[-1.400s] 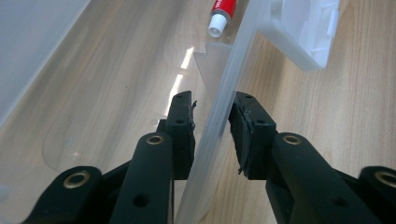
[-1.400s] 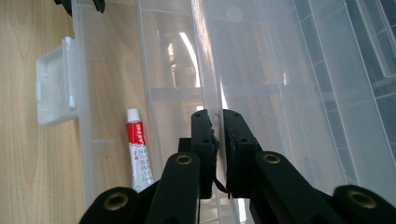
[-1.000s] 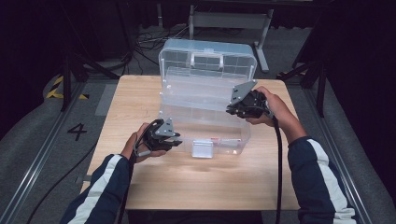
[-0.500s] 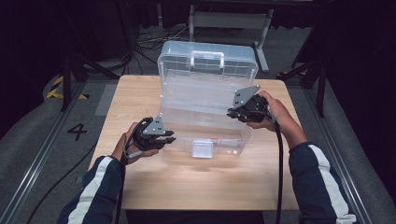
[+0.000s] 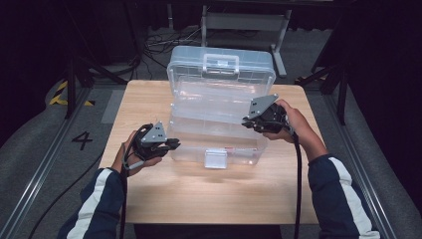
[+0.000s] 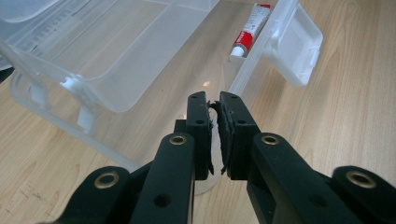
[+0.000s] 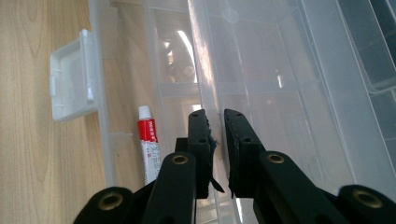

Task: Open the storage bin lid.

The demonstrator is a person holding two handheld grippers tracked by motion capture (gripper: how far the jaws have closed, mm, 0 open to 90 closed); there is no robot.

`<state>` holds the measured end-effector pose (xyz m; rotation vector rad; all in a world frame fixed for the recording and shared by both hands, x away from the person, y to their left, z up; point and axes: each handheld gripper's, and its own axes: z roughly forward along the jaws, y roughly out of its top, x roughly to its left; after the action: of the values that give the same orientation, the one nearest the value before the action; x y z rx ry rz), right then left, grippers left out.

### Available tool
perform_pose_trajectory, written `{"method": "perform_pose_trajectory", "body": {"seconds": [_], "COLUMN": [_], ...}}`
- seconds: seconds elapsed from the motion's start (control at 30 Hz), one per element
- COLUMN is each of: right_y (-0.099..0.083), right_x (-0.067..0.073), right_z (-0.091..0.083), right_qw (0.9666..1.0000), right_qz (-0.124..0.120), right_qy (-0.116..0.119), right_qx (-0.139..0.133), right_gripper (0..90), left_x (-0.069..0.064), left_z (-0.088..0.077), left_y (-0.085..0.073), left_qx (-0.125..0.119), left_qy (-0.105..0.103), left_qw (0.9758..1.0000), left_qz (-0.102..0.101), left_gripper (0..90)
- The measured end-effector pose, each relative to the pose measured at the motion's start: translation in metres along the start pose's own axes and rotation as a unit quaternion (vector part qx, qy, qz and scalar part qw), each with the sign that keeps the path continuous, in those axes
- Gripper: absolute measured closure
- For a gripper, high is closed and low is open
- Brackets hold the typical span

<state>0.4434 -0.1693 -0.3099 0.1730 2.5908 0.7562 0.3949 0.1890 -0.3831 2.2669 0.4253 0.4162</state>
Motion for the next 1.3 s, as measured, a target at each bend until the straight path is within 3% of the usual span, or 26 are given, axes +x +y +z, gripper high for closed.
{"method": "perform_pose_trajectory", "body": {"seconds": [0.17,0.77,1.07,1.23,1.3], "right_y": [0.0,-0.003,-0.004,-0.004,-0.004], "right_x": [0.001,0.004,0.004,0.004,0.005], "right_z": [0.001,0.001,0.001,0.001,0.001], "right_qw": [1.0,1.0,0.9999,0.9999,1.0], "right_qz": [0.001,0.0,0.0,0.0,0.001], "right_qy": [0.001,0.003,0.002,0.002,0.002], "right_qx": [-0.001,-0.005,-0.01,-0.01,-0.009], "right_gripper": [82.0,81.8,81.6,81.6,81.6], "left_x": [0.001,0.003,0.012,0.024,0.03], "left_z": [0.002,0.0,-0.018,-0.03,-0.032], "left_y": [0.0,-0.002,-0.004,-0.007,-0.009], "left_qx": [0.001,-0.003,-0.02,-0.036,-0.044], "left_qy": [0.002,-0.001,0.023,0.057,0.062], "left_qw": [1.0,1.0,0.9993,0.9966,0.9954], "left_qz": [-0.002,-0.006,-0.022,-0.046,-0.058], "left_gripper": [87.4,87.8,89.0,89.6,89.7]}}
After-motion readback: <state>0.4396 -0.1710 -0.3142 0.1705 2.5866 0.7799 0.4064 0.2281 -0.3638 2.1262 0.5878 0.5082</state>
